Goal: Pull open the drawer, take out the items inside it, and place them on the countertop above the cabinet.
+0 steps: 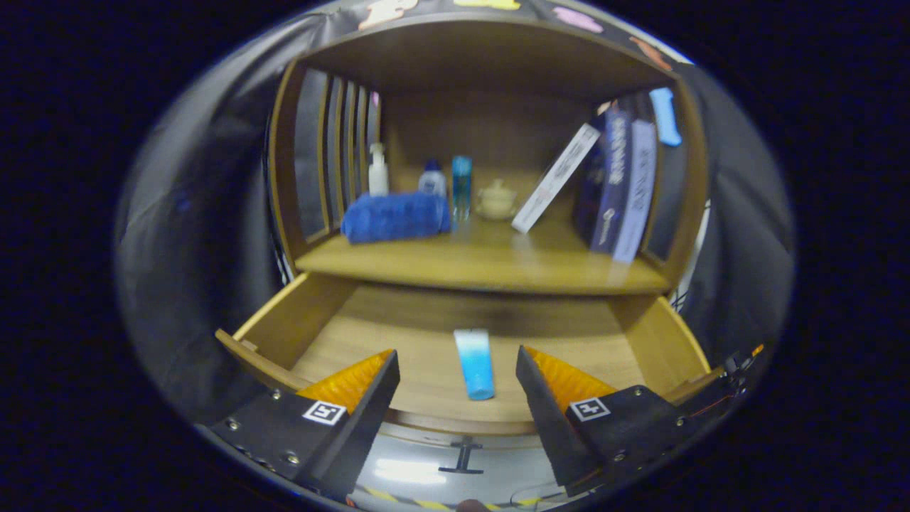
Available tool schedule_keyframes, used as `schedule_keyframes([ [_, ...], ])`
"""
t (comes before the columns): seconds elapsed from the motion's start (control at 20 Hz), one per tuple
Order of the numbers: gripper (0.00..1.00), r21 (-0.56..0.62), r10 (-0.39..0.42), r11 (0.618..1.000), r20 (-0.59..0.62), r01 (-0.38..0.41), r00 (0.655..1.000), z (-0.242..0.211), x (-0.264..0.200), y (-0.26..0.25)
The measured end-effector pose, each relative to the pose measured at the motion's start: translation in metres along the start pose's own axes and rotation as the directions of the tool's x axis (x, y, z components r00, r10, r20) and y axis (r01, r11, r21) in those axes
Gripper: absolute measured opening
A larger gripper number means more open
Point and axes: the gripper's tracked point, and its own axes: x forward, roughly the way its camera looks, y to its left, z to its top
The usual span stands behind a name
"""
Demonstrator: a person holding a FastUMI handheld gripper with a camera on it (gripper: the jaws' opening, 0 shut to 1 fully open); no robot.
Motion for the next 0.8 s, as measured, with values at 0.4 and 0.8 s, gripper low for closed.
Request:
schedule_keyframes([
  [0.4, 0.91, -0.001, -0.035, 0.999, -0.413, 0.038, 0.91, -0.044, 0.07, 0.004],
  [0.8, 0.37, 0.008, -0.068, 0.996, -0.518, 0.084, 0.853, -0.076, 0.087, -0.016],
])
